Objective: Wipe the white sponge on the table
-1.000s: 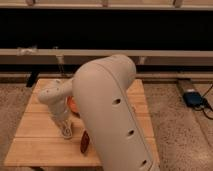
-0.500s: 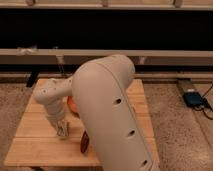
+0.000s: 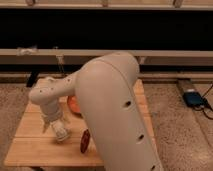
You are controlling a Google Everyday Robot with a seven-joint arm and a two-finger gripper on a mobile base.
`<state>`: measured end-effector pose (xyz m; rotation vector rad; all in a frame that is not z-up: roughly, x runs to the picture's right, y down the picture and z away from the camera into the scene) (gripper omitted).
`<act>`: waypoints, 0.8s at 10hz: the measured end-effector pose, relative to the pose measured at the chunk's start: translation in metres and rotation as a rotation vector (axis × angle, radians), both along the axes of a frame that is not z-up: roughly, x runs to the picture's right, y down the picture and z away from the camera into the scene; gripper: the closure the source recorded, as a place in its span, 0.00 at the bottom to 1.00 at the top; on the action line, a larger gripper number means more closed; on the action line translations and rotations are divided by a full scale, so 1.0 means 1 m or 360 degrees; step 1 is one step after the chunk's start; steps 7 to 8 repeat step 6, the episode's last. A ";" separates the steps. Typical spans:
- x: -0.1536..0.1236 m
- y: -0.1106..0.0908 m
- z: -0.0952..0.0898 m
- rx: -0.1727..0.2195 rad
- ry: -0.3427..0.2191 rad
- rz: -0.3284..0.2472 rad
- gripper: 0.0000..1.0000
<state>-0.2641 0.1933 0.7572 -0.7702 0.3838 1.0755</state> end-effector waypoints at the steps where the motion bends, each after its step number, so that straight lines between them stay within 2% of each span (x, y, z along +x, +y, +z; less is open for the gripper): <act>1: 0.004 -0.012 -0.008 0.0031 -0.0021 0.0025 0.20; 4: 0.014 -0.043 -0.025 0.0085 -0.0112 0.0123 0.20; 8: 0.016 -0.047 -0.026 0.0085 -0.0124 0.0141 0.20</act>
